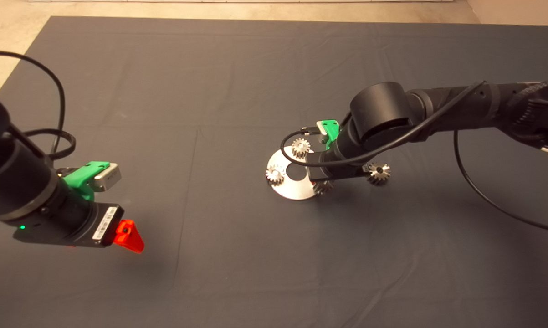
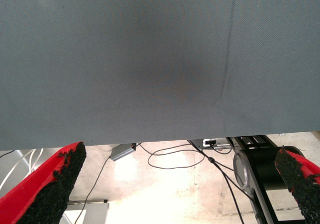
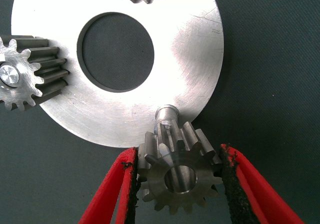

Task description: Remove an incorrectly installed larger gear and replace it with the correct smaller gear

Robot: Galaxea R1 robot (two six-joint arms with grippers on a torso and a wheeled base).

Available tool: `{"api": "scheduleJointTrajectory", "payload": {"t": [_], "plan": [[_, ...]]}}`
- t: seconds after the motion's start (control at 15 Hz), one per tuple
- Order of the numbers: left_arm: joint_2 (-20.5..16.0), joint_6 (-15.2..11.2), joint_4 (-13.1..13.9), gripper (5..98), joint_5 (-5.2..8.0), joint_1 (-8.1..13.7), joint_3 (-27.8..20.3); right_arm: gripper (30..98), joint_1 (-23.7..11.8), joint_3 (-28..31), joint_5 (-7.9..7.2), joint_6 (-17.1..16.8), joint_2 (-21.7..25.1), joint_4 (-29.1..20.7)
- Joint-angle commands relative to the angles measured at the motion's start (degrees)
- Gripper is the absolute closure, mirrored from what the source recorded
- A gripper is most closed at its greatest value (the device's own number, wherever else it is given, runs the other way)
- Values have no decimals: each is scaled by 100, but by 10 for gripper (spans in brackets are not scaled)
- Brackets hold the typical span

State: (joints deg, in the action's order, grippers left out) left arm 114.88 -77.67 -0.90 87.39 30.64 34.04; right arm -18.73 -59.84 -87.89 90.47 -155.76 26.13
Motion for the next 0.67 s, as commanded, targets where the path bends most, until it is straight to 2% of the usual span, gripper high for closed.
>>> {"api": "scheduleJointTrajectory", "payload": {"t": [0.0, 0.6], "plan": [[-29, 6, -50, 54, 516, -14, -11, 902, -96, 9, -711, -36, -65, 208], [-14, 6, -50, 54, 515, -14, -4, 902, -236, -270, -711, -135, -285, 200]]}}
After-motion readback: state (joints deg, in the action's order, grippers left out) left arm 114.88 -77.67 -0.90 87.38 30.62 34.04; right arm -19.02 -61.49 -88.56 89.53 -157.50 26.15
